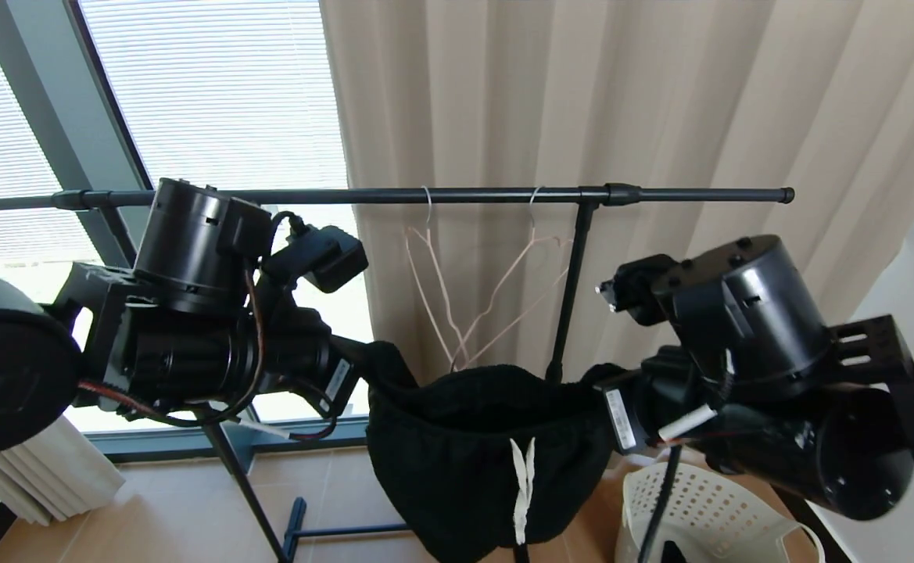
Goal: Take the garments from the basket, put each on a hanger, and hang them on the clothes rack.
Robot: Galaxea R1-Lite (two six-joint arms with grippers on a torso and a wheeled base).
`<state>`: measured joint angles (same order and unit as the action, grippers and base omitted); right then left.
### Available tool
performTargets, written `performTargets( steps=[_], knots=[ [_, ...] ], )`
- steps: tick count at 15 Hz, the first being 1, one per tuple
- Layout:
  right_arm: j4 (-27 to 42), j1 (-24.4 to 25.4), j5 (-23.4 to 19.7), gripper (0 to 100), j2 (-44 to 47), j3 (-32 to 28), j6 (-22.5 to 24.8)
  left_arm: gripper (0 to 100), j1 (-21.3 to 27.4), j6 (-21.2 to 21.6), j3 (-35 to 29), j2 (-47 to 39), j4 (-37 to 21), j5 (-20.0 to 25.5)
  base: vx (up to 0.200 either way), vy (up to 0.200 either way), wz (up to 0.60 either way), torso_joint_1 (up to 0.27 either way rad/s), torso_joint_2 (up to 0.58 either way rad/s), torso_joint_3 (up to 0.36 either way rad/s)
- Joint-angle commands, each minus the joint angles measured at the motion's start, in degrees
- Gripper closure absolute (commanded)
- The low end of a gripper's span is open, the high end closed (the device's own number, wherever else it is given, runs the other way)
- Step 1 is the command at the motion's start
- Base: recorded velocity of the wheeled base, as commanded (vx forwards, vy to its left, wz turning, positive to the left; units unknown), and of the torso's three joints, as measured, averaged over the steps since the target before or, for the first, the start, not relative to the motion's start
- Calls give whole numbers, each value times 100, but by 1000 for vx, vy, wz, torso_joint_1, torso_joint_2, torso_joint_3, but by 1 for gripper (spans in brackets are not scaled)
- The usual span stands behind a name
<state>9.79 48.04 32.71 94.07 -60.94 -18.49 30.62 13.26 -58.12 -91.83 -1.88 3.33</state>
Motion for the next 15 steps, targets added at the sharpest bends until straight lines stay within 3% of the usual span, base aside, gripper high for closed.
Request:
performTargets(
  steps=[1, 5, 9, 12, 15],
  knots=[
    [-3, -313, 78, 100, 1095, -1298, 4, 100, 172, 36, 794, 535, 3, 1, 0, 0, 0, 0, 0, 0],
    [5, -243, 78, 100, 1913, -2519, 4, 100, 726, -263, 1515, 667, 21, 326, 0, 0, 0, 0, 0, 0],
    [-21, -76, 60, 100, 2361, -3310, -23, 100, 1789, -1748, 1409, 640, 30, 405, 0, 0, 0, 0, 0, 0],
    [-21, 30, 52, 100, 2502, -3627, -75, 100, 2273, -2381, 1277, 614, 109, 449, 0, 0, 0, 0, 0, 0],
    [32, 100, 60, 100, 2440, -3600, -286, 100, 2281, -2715, 1251, 508, 346, 564, 0, 0, 0, 0, 0, 0]
  ],
)
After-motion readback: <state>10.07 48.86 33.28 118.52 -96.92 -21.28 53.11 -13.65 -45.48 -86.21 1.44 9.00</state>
